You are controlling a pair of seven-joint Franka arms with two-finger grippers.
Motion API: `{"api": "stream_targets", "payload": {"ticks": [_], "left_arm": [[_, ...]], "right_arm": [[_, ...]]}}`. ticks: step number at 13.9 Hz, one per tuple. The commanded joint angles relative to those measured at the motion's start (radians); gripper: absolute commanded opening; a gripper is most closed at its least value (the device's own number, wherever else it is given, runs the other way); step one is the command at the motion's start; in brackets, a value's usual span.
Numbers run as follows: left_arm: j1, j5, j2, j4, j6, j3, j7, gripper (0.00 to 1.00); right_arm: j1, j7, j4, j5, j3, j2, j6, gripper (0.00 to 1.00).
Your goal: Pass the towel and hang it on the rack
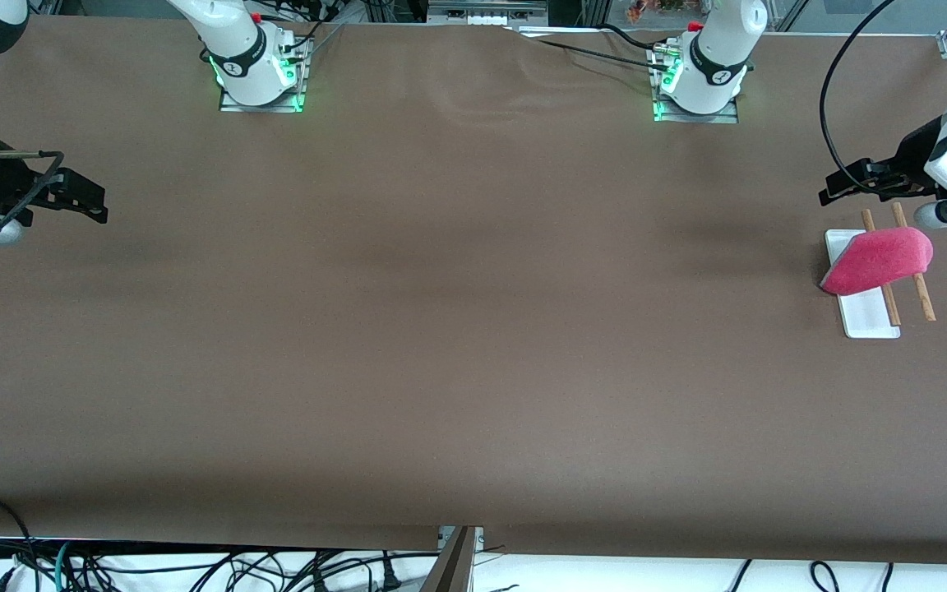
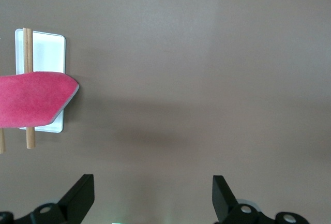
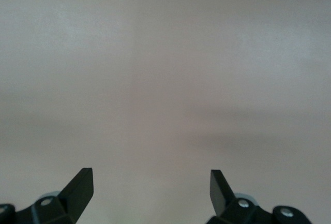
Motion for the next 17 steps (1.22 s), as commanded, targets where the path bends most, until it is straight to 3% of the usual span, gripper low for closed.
{"api": "stream_targets", "payload": {"ticks": [1, 5, 10, 17], "left_arm": [[-0.15, -0.02, 0.044, 0.059, -0.026, 0.143, -0.026, 1.0], [-0.148, -0.017, 0.079, 0.115, -0.027, 0.127, -0.015, 1.0], [-0.055, -0.005, 0.094, 0.16, -0.073, 0.0, -0.018, 1.0], [-0.047, -0.003, 0.136, 0.215, -0.073, -0.009, -0.013, 1.0]], "right_arm": [[0.0, -0.012, 0.025, 0.013, -0.002, 0.011, -0.005, 1.0], [0.0, -0.012, 0.027, 0.013, -0.002, 0.011, -0.005, 1.0], [0.0, -0.012, 0.027, 0.013, -0.002, 0.011, -0.005, 1.0], [-0.001, -0.012, 0.027, 0.015, -0.002, 0.011, -0.005, 1.0]]}}
